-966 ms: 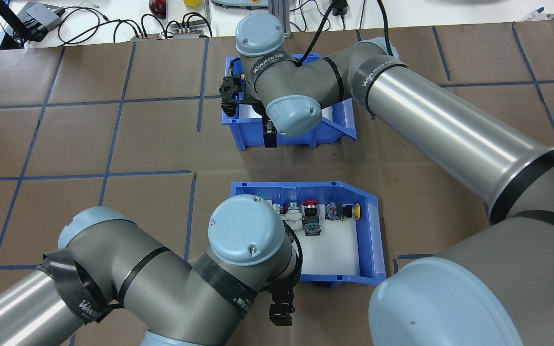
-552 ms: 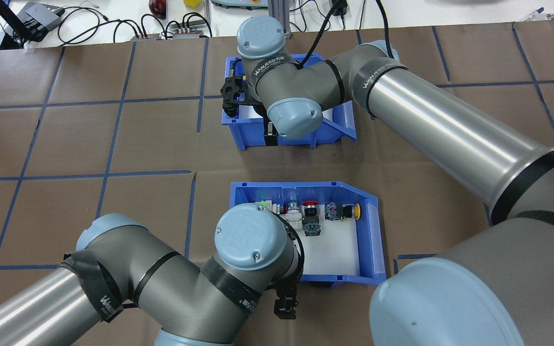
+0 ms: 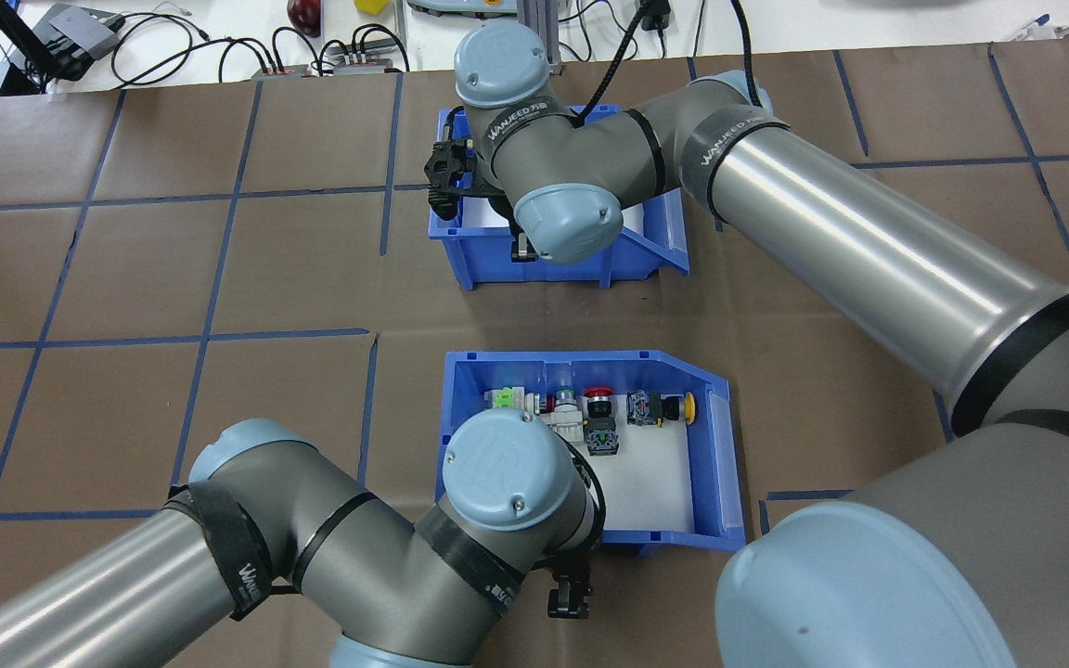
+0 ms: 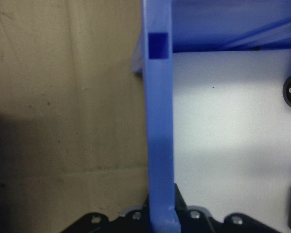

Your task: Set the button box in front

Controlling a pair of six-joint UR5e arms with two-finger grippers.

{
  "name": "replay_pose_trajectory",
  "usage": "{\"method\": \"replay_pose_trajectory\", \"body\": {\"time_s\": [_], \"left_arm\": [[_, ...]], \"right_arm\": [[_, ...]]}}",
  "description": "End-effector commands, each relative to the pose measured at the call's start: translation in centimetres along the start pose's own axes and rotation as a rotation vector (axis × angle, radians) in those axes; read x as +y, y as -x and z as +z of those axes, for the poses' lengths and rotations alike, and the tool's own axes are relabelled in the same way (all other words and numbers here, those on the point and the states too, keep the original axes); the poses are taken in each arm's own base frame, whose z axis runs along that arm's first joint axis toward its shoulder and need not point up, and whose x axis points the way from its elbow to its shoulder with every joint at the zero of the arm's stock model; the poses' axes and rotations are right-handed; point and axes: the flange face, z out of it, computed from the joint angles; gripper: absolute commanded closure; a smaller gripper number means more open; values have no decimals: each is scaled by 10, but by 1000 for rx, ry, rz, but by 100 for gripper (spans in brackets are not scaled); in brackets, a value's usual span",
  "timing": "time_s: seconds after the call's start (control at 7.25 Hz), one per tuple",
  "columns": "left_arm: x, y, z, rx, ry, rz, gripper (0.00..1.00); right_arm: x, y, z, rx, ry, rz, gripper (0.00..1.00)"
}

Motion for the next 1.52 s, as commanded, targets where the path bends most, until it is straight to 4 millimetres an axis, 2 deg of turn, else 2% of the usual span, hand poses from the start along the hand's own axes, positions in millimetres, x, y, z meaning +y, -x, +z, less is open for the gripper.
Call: {"method": "replay_pose_trajectory", "body": {"time_s": [0.0, 0.28, 0.55, 0.83, 1.1, 1.24, 1.38], "left_arm": [[15, 11, -16, -42, 133, 4, 100], [10, 14, -16, -50, 121, 1, 100], [11, 17, -37, -35, 126, 7, 100], [6, 9, -65, 56, 81, 30, 100], [8, -18, -94, 139, 10, 70, 100], [0, -36, -110, 173, 18, 80, 100], [-12, -60, -130, 219, 29, 76, 100]], "right_arm": [[26, -21, -28, 36, -6, 26, 92], [94, -45, -55, -11, 23, 11, 91], [171, -68, -76, -33, 39, -82, 91], [236, -78, -92, -70, 48, -112, 91], [309, -78, -113, -115, 48, -178, 91], [340, -68, -117, -134, 44, -192, 91], [375, -45, -118, -144, 41, -200, 91]]}}
